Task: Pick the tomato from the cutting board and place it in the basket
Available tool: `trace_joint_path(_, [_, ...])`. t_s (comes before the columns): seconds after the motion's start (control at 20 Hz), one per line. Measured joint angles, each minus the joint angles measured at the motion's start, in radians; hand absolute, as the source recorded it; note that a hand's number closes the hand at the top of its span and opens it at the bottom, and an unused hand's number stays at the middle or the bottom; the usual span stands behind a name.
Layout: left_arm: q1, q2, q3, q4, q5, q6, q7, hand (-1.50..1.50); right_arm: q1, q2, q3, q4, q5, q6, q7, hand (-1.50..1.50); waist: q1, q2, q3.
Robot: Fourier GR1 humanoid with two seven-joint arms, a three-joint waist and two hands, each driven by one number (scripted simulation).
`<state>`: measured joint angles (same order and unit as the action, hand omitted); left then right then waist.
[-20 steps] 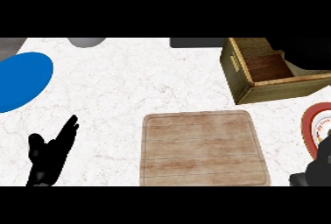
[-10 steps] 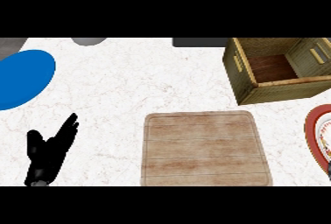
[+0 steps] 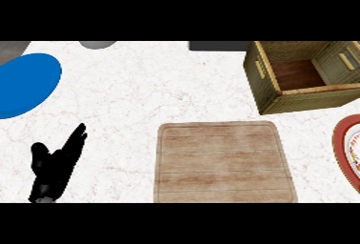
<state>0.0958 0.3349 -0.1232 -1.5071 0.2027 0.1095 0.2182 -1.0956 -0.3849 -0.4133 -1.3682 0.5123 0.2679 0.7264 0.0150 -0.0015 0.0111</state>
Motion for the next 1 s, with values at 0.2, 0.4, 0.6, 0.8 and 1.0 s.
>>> trace_joint_path(0.2, [-0.002,-0.010,0.002,0.015,-0.013,0.000,-0.021,0.00,0.014,-0.001,-0.036,0.079,-0.025,-0.047,-0.066,1.50,0.000,-0.001,0.003])
trace_joint_path(0.4, [0.004,-0.019,-0.002,-0.004,-0.027,0.014,-0.007,0.00,0.054,-0.016,-0.060,0.143,-0.043,-0.071,-0.148,1.50,0.000,-0.002,0.003])
trace_joint_path(0.6, [0.008,-0.014,0.007,-0.009,-0.022,0.002,-0.001,0.00,0.105,-0.052,-0.046,0.186,0.005,-0.101,-0.194,1.50,-0.003,-0.002,0.002])
trace_joint_path(0.8, [0.000,-0.012,0.011,-0.001,-0.022,-0.008,0.007,0.00,0.125,-0.118,-0.011,0.255,0.065,-0.097,-0.251,-1.50,-0.001,0.000,0.002])
trace_joint_path(1.0, [0.007,-0.015,0.013,-0.003,-0.030,-0.012,-0.005,0.00,0.157,-0.166,0.008,0.309,0.084,-0.090,-0.351,-1.50,-0.001,-0.002,0.002])
